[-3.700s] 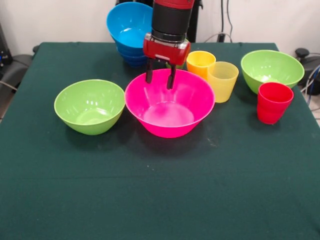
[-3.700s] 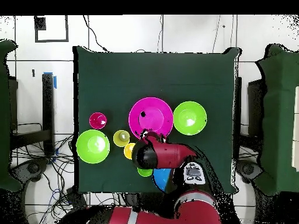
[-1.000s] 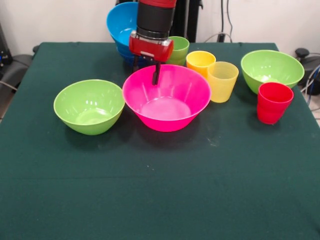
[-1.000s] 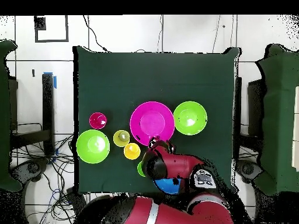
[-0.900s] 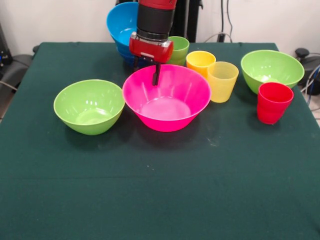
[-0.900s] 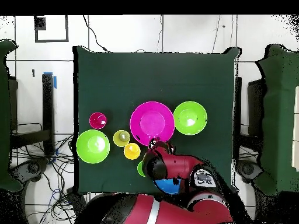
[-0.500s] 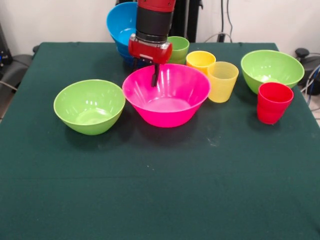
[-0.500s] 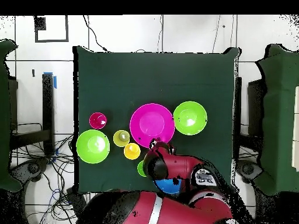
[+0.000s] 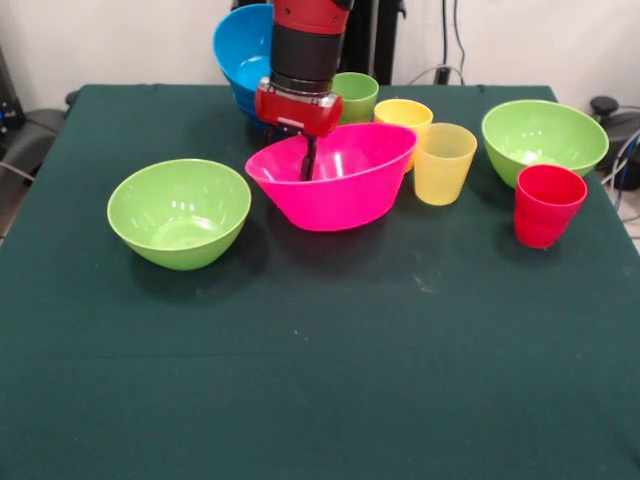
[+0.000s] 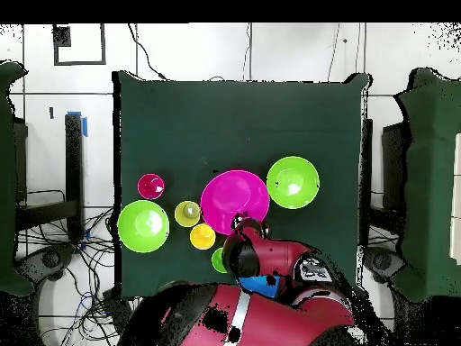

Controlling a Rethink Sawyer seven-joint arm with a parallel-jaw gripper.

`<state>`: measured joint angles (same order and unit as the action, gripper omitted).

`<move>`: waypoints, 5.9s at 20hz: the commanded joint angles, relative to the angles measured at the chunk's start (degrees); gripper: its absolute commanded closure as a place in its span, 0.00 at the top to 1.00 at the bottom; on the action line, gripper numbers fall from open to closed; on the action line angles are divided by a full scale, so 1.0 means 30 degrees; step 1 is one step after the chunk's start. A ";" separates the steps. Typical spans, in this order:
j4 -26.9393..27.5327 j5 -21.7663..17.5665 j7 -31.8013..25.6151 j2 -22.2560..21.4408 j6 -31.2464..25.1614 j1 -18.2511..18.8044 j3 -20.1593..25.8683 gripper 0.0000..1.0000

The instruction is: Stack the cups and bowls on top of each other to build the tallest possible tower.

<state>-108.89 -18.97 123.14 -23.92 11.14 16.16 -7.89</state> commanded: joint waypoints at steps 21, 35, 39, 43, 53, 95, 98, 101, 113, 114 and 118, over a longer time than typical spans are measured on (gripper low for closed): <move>0.2787 -0.0407 0.0485 0.0752 -0.0630 -0.1117 0.0967 0.00; -0.0280 0.0171 -0.0222 -0.5447 -0.7033 -0.0463 0.2560 0.00; -0.0575 0.0231 -0.0748 -0.6944 -0.8800 -0.0075 0.3075 0.00; -0.0519 0.0413 -0.1284 -0.8169 -1.0573 0.0271 0.3681 0.00; -0.0827 0.0330 -0.1439 -0.9199 -1.1868 0.1445 0.4856 0.00; -0.6501 -0.3396 -0.0307 -1.2116 -0.9802 0.4161 0.3048 0.00; -0.6967 -0.3254 -0.0674 -1.2080 -0.9342 0.4993 0.3776 0.00; -0.7648 -0.3706 -0.0116 -1.2484 -0.7436 0.5311 0.3870 0.00; -1.0802 -0.0329 -0.1078 -1.8575 -0.9321 0.5581 0.5021 0.00; -1.0939 0.0264 -0.1338 -1.9193 -0.9933 0.5352 0.4873 0.00; -1.0670 0.1683 -0.1948 -2.1578 -1.2879 0.3643 0.3422 0.00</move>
<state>-136.40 -19.68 123.14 -78.17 -14.82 31.66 1.20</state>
